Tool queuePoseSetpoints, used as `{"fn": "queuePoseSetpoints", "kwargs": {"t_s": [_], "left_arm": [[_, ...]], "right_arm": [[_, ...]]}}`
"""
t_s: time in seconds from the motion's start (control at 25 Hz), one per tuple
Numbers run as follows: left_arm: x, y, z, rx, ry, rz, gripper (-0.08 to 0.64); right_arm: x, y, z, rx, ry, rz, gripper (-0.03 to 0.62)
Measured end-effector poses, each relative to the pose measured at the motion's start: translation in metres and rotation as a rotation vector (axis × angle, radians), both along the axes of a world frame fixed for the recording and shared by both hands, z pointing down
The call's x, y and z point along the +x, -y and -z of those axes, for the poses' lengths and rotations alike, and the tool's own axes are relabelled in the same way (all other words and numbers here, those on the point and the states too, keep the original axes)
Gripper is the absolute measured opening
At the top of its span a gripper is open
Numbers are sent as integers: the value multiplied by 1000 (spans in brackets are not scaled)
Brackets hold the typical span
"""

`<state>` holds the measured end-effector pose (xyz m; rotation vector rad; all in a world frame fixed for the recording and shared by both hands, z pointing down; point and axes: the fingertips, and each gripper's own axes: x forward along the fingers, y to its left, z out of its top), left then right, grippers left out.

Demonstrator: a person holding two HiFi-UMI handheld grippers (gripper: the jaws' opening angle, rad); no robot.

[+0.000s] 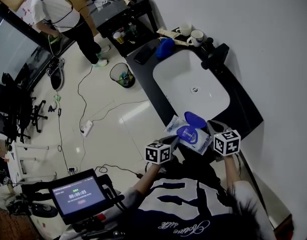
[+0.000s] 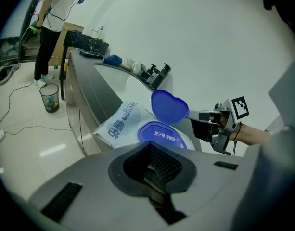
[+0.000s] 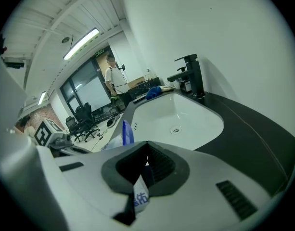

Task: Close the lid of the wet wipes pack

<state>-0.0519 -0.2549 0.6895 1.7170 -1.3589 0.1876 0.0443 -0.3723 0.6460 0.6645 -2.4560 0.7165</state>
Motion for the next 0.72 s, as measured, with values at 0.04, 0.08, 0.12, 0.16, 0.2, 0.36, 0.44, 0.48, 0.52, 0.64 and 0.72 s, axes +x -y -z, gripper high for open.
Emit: {"fn": "queuePoseSetpoints", "kwargs": {"t_s": [0.04,0.08,0.12,0.16,0.2,0.36,0.44,0.48,0.52,0.64,0.72], "left_arm": [[1,-1,0,2,-2,0,0],[1,-3,1,4,-4,0,0],[1,-4,4,4,-8,-1,0],[1,-7,9,4,-13,-3,0],[0,-11,15,3,-17,-6,0],[-2,-18,24,2,-19,-10,0],[-6,-19,23,0,-20,4,0],[-10,-20,23,-2,-20,15,0],[-14,-21,23,-4,-20,26,0],[-25,-22,23,1,-21,59,0],[-30,-23,25,6,-26,71,0]], "right_arm": [[0,-6,3,2,7,6,-2],[0,-12,7,3,13,13,-2],[-2,-19,12,3,16,21,-2],[-4,-28,19,0,16,30,-2],[-7,-38,26,-5,13,41,-2],[-17,-70,32,-20,2,99,-2],[-23,-79,26,-26,-12,136,-2],[-27,-84,23,-27,-25,155,-2],[-31,-87,20,-25,-40,173,-2],[-40,-94,8,-22,-99,217,-2],[-44,-96,0,-26,-148,230,-2]]}}
